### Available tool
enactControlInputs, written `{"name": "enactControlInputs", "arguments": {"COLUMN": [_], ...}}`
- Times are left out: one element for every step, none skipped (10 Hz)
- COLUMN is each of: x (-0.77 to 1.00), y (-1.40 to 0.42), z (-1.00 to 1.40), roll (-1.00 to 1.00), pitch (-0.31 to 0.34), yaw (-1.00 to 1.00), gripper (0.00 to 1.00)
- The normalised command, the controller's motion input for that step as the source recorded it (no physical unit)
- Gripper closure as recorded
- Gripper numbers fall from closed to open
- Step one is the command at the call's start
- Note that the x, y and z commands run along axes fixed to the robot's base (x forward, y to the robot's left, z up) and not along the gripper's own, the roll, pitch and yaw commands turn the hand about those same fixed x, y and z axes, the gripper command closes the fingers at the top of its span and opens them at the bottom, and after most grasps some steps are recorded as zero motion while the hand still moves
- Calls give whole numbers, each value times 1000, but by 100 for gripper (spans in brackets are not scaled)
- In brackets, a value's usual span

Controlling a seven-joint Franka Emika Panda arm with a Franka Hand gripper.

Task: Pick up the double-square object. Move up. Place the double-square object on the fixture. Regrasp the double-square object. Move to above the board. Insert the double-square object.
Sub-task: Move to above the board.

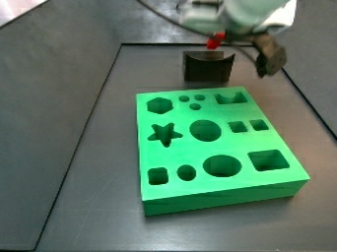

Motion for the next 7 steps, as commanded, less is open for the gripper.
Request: {"name": "enactControlInputs", "arguments": {"x": [97,92,86,81,80,80,83], "y": [26,23,20,12,7,4,-10], "z": [1000,1000,1000,1000,1000,1000,1000], "roll": [8,-2,-23,-33,-37,-34,-30], "pitch": [173,186,203,215,213,204,175], "yaw": [-75,-45,14,69,105,123,157], "gripper": [100,100,100,100,100,100,100]}}
